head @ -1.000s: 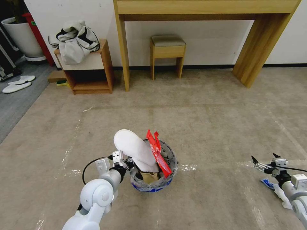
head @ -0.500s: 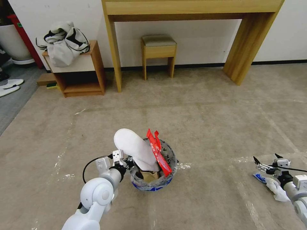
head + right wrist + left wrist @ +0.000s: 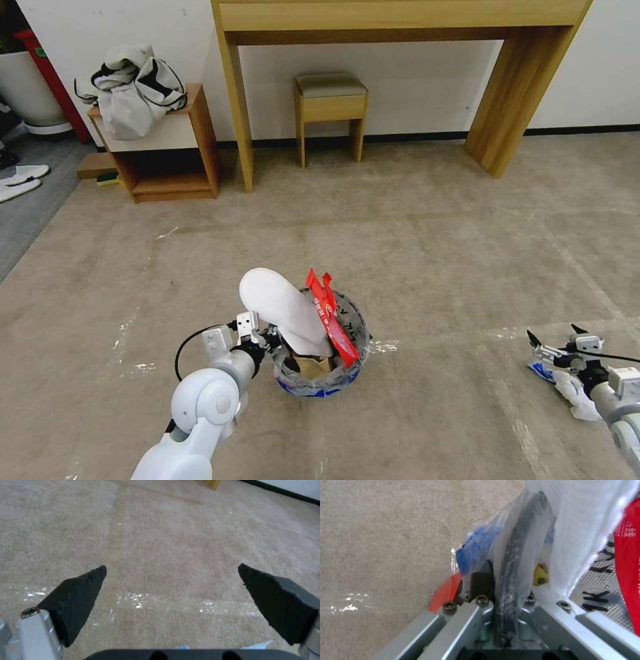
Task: Pick up the trash bin and place the garbage on the floor into it.
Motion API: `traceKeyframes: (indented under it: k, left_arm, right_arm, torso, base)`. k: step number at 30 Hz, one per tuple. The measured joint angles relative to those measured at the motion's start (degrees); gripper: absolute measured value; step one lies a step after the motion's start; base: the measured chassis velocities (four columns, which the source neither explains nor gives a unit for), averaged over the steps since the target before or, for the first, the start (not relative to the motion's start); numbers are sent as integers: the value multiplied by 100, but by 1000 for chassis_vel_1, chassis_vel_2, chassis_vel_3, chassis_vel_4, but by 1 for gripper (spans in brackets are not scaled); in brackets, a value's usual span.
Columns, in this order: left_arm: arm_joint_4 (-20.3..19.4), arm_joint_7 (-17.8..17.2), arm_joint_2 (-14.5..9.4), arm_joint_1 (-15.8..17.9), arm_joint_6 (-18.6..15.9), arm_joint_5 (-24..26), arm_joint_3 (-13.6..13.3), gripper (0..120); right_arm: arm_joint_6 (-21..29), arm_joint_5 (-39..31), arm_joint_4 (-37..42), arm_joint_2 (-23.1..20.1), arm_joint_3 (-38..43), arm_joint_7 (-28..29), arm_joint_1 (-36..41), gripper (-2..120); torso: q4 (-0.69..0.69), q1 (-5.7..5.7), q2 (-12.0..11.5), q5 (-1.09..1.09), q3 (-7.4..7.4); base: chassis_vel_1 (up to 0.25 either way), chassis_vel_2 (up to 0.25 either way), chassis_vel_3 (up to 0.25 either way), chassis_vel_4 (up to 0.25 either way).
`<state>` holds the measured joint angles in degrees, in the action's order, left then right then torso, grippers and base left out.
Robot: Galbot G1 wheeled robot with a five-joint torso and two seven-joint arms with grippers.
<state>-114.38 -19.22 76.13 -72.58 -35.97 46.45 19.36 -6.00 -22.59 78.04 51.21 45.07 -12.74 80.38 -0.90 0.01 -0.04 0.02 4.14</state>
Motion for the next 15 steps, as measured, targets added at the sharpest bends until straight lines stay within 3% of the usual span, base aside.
traceKeyframes:
  k: [15]
  left_arm:
    - [22, 82, 39, 23, 69, 39, -6, 1]
  right_arm:
    - [94, 46, 24, -67, -84, 75, -67, 100]
  torso:
    - [-3, 0, 0, 0, 0]
  base:
    - [-25, -26, -25, -25]
